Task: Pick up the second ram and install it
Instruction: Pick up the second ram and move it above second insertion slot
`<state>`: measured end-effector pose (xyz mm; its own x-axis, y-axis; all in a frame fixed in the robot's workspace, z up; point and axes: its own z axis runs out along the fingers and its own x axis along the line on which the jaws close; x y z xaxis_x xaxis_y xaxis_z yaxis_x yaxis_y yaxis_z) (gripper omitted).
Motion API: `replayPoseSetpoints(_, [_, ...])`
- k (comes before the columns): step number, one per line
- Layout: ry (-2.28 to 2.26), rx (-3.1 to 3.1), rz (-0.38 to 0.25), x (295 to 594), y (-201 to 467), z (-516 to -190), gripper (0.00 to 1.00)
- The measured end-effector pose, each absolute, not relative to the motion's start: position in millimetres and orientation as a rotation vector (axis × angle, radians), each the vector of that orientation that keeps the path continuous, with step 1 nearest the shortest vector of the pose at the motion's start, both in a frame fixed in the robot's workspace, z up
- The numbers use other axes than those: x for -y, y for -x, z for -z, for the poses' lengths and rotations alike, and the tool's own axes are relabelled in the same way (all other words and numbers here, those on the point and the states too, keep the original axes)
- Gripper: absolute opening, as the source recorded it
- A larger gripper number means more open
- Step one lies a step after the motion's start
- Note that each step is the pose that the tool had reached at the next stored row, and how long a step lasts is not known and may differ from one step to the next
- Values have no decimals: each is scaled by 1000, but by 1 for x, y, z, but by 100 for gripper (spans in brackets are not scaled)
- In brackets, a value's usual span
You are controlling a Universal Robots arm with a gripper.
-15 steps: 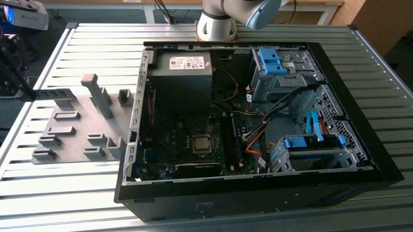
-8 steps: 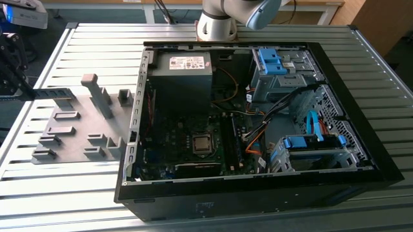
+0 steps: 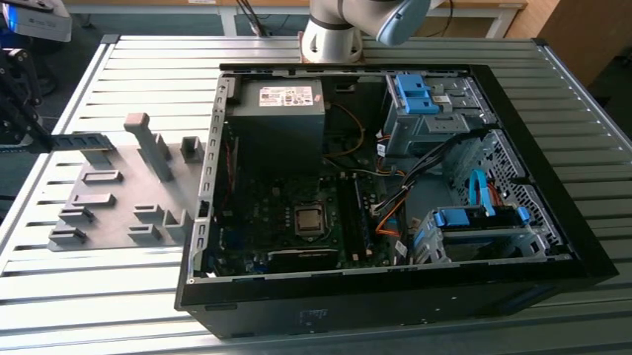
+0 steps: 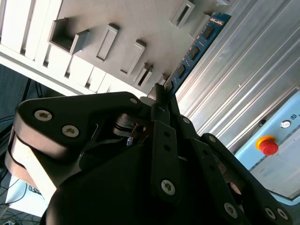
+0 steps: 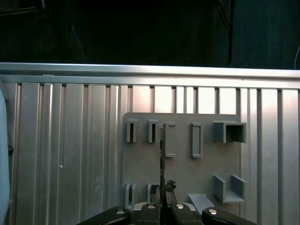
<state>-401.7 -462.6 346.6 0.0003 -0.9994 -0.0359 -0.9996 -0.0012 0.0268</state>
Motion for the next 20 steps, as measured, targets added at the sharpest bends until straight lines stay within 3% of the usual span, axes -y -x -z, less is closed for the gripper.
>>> replayPoseSetpoints(20, [2217,-2215,-69,463,402,-351,14])
